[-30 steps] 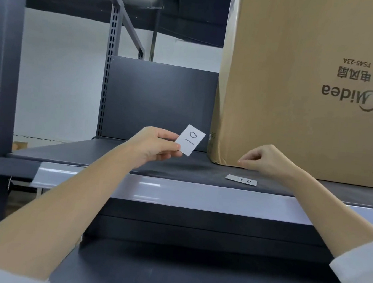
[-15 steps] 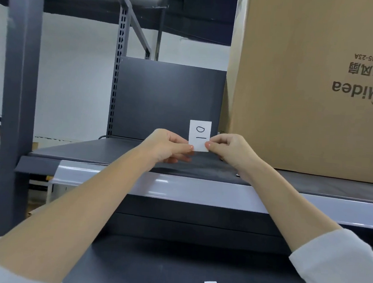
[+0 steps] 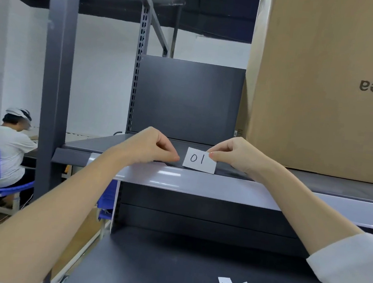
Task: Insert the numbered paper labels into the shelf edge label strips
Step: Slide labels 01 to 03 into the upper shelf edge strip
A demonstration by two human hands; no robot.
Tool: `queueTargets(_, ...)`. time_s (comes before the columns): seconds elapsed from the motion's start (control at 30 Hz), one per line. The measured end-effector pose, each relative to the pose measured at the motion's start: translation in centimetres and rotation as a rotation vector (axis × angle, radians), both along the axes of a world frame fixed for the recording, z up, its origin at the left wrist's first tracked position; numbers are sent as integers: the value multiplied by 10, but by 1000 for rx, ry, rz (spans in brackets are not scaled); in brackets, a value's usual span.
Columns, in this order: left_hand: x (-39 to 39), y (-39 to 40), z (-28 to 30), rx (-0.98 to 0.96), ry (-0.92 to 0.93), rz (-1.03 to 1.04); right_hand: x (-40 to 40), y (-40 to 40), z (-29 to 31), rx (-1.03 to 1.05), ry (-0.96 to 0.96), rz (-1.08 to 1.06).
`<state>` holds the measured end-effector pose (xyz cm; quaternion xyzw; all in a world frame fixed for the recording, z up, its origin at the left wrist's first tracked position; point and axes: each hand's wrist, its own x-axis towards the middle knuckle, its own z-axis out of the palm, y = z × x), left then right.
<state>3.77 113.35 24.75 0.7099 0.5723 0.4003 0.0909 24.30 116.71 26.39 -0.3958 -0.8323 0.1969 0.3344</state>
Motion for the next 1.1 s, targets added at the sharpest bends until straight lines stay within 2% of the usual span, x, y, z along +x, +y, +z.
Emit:
queueTargets(0.13, -6, -13, -17, 176, 240, 34, -3, -2, -1, -9, -5, -7)
queueTargets(0.33, -10, -28, -31, 261, 341, 33, -7, 1, -4, 5, -30, -28)
queueTargets(0.53, -4, -30, -29, 328, 293, 51, -9, -1, -3, 18, -29, -12)
queueTargets(0.87, 3, -33, -25, 270, 306, 123, -19, -13, 0, 123, -72, 9)
queueTargets(1.1, -4, -34, -22, 253, 287, 134, -30, -9, -11, 87, -92, 46)
